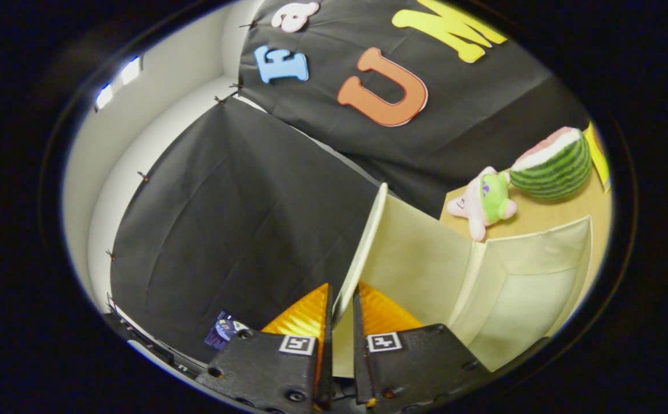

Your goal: Open the storage box then place both shoes into the box .Put the left shoe in first, then the right shoe, with the right side of both shoes facing outward in a uniform manner.

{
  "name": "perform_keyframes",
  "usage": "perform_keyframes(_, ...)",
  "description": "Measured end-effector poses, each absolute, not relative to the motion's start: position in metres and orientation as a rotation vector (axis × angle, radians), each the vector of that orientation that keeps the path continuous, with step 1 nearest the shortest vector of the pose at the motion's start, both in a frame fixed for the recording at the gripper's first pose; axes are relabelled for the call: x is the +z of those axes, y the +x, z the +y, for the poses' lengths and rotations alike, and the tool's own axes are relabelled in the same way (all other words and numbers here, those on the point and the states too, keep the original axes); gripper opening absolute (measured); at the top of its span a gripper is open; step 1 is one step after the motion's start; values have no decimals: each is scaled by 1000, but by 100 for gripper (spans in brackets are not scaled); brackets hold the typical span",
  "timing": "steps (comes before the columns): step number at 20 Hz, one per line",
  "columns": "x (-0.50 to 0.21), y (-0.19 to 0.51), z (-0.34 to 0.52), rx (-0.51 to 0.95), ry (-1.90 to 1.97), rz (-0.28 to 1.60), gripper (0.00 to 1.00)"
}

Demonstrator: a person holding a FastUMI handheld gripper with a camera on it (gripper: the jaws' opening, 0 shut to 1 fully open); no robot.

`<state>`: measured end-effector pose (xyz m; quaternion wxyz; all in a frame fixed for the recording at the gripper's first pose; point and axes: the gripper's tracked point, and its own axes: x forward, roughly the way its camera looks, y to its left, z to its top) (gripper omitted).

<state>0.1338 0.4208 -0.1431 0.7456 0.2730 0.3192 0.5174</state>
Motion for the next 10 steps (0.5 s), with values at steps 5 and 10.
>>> perform_keyframes(5,-153,107,420,1162,440,676,94)
perform_keyframes(10,-170,106,376,1075,369,713,100)
